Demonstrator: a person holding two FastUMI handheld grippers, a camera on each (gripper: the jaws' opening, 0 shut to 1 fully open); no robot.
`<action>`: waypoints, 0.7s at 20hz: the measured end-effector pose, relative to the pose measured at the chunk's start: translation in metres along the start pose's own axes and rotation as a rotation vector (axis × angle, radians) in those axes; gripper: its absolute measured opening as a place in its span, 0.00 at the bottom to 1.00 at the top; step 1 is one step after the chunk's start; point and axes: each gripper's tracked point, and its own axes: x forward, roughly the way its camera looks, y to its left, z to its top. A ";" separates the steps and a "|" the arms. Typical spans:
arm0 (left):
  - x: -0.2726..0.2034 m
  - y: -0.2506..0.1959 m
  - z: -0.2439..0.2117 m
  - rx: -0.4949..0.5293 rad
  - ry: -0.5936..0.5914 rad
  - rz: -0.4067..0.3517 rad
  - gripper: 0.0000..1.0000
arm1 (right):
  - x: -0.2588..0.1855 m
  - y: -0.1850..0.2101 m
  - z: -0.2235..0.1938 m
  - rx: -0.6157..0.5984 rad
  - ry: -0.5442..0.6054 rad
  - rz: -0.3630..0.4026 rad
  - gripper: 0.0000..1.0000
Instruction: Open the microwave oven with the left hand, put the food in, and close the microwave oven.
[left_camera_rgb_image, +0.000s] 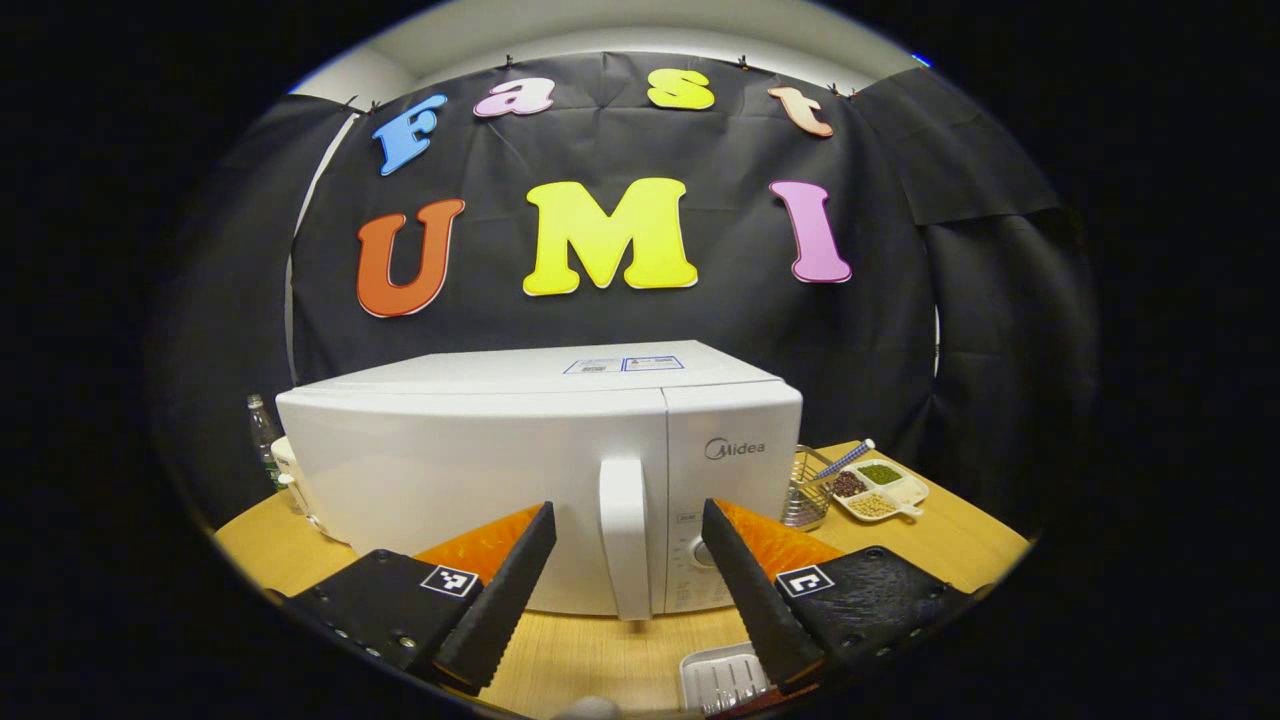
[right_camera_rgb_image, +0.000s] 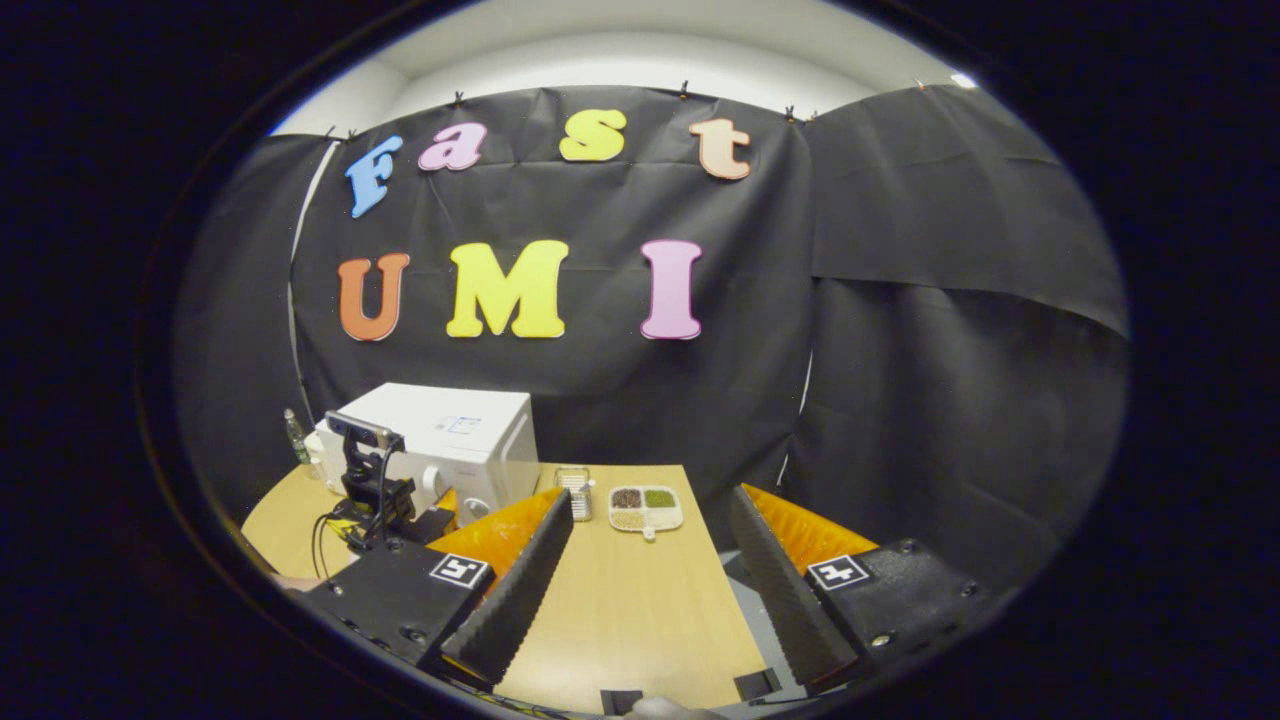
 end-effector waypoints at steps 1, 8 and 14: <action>0.006 0.002 -0.003 -0.027 0.010 -0.001 0.89 | 0.004 -0.001 -0.002 0.007 0.004 0.003 0.96; 0.007 -0.004 -0.005 -0.047 0.013 -0.031 0.26 | 0.022 0.002 -0.002 0.023 0.012 0.020 1.00; 0.006 -0.003 -0.005 -0.020 0.029 -0.034 0.11 | 0.029 0.015 -0.001 0.025 0.018 0.047 1.00</action>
